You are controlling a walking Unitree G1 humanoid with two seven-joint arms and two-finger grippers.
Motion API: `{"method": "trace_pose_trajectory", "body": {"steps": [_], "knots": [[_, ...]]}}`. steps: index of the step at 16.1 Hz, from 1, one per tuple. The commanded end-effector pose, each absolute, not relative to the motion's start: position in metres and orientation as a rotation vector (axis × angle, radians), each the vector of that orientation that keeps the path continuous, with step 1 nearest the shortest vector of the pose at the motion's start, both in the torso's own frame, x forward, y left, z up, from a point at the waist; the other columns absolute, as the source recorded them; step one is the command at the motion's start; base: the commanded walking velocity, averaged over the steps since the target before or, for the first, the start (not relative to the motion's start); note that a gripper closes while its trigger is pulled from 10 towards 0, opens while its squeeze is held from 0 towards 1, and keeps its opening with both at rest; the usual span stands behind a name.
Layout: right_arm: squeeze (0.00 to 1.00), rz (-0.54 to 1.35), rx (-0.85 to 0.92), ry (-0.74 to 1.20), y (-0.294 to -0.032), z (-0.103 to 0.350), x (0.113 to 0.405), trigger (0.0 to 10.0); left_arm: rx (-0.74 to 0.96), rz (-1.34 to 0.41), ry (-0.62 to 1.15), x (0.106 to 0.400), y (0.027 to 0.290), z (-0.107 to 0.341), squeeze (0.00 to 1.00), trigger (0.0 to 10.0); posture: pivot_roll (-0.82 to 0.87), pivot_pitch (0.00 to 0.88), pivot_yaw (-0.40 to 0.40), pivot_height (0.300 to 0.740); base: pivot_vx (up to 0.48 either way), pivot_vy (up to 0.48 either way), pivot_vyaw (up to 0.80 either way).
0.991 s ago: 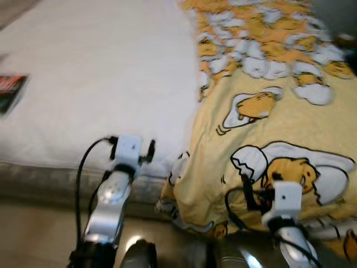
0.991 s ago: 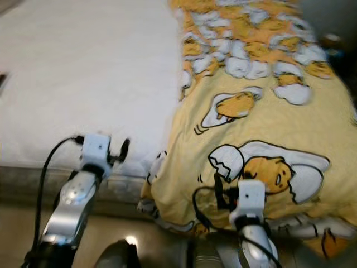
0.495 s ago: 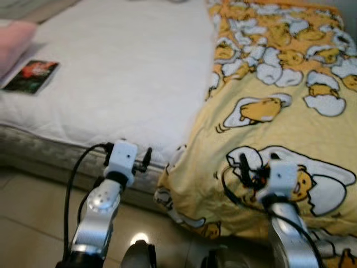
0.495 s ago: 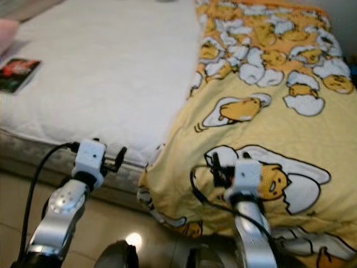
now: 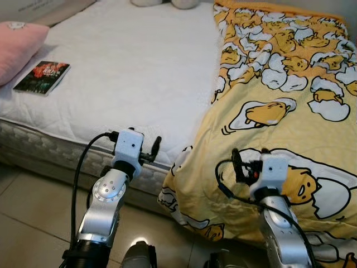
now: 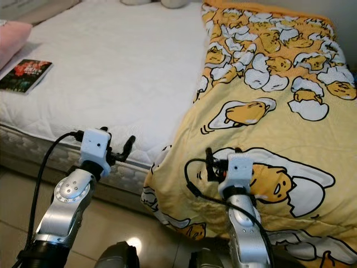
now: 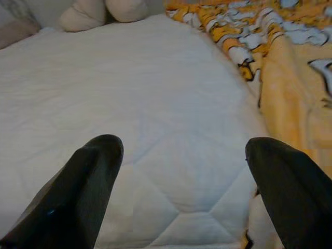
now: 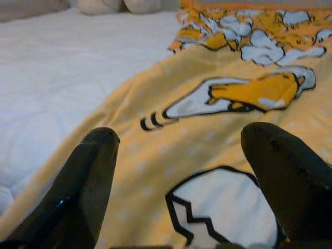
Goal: Clean up the room
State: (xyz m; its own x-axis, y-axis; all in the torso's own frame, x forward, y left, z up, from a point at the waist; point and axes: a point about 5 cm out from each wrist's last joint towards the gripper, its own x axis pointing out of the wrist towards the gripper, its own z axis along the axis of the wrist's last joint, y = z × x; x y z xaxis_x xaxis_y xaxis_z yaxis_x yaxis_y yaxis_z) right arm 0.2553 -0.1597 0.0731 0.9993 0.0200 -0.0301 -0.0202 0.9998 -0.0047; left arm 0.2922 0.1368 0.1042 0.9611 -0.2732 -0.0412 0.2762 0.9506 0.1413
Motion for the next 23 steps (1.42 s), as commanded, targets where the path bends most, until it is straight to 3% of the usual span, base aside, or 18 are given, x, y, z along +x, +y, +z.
{"method": "trace_pose_trajectory", "body": {"steps": [1, 6, 8, 14, 16, 20, 23], "knots": [[0.0, 0.029, 0.0, 0.029, -0.156, 0.072, 0.256, 10.0, 0.133, -0.297, 0.014, 0.294, 0.135, 0.106, 0.0, 10.0, 0.02, 0.029, -0.005, 0.699, 0.0, 0.48, 0.0], [0.0, 0.045, -0.007, 0.044, -0.154, 0.068, 0.257, 10.0, 0.168, -0.347, 0.046, 0.3, 0.125, 0.104, 0.0, 10.0, 0.03, 0.032, -0.01, 0.699, 0.0, 0.467, -0.16], [0.0, 0.044, -0.002, 0.047, -0.155, 0.067, 0.257, 10.0, 0.176, -0.351, 0.049, 0.299, 0.123, 0.103, 0.0, 10.0, 0.03, 0.034, -0.008, 0.699, 0.0, 0.0, -0.79], [0.0, 0.044, -0.008, 0.031, -0.156, 0.067, 0.26, 10.0, 0.225, -0.392, -0.008, 0.298, 0.116, 0.111, 0.0, 10.0, 0.04, 0.032, -0.006, 0.699, 0.0, 0.0, 0.0], [0.0, 0.034, -0.005, 0.034, -0.158, 0.065, 0.261, 10.0, 0.201, -0.417, -0.028, 0.297, 0.113, 0.114, 0.0, 10.0, 0.04, 0.029, -0.005, 0.699, 0.48, 0.0, 0.0], [0.0, -0.012, 0.041, 0.009, -0.163, 0.069, 0.265, 10.0, -0.024, -0.232, 0.068, 0.301, 0.126, 0.106, 0.0, 10.0, 0.03, 0.022, -0.007, 0.699, 0.402, 0.164, 0.0], [0.0, -0.039, 0.065, 0.003, -0.168, 0.07, 0.266, 10.0, -0.012, -0.24, 0.066, 0.297, 0.121, 0.104, 0.0, 10.0, 0.04, 0.018, -0.012, 0.699, 0.309, 0.366, 0.0]]}}
